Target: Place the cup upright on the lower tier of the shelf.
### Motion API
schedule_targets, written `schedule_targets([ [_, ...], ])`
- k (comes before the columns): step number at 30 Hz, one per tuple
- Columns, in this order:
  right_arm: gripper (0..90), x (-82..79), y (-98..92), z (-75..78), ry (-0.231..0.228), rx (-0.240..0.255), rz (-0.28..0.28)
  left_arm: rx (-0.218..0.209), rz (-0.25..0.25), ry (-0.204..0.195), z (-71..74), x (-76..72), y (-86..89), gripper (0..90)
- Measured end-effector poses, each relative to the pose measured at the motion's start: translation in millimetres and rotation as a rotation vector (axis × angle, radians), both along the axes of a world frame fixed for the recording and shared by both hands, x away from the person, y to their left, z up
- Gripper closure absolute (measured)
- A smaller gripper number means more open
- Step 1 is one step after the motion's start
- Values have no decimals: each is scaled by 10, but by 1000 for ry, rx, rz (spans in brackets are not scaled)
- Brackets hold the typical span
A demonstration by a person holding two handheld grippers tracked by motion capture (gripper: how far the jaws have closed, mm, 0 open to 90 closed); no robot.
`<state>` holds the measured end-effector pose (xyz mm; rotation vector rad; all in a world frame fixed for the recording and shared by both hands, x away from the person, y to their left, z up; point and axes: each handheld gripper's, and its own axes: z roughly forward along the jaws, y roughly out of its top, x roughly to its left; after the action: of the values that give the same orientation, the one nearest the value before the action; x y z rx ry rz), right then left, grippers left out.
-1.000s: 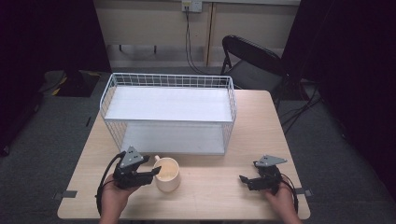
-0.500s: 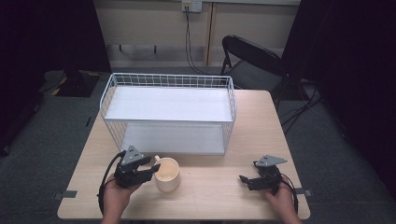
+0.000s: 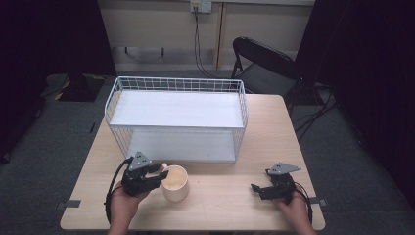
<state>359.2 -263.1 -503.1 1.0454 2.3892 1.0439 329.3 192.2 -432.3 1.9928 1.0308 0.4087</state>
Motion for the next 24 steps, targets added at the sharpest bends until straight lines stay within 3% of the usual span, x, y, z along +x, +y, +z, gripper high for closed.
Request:
schedule_targets([
  [9,130,0,0,0,0,0,0,-1,1,12,-23,27,-22,616],
  [14,130,0,0,0,0,0,0,21,-1,25,-50,38,-40,637],
  [17,130,0,0,0,0,0,0,41,-4,29,-78,47,-57,679],
  [24,130,0,0,0,0,0,0,45,-16,31,-92,52,-64,798],
])
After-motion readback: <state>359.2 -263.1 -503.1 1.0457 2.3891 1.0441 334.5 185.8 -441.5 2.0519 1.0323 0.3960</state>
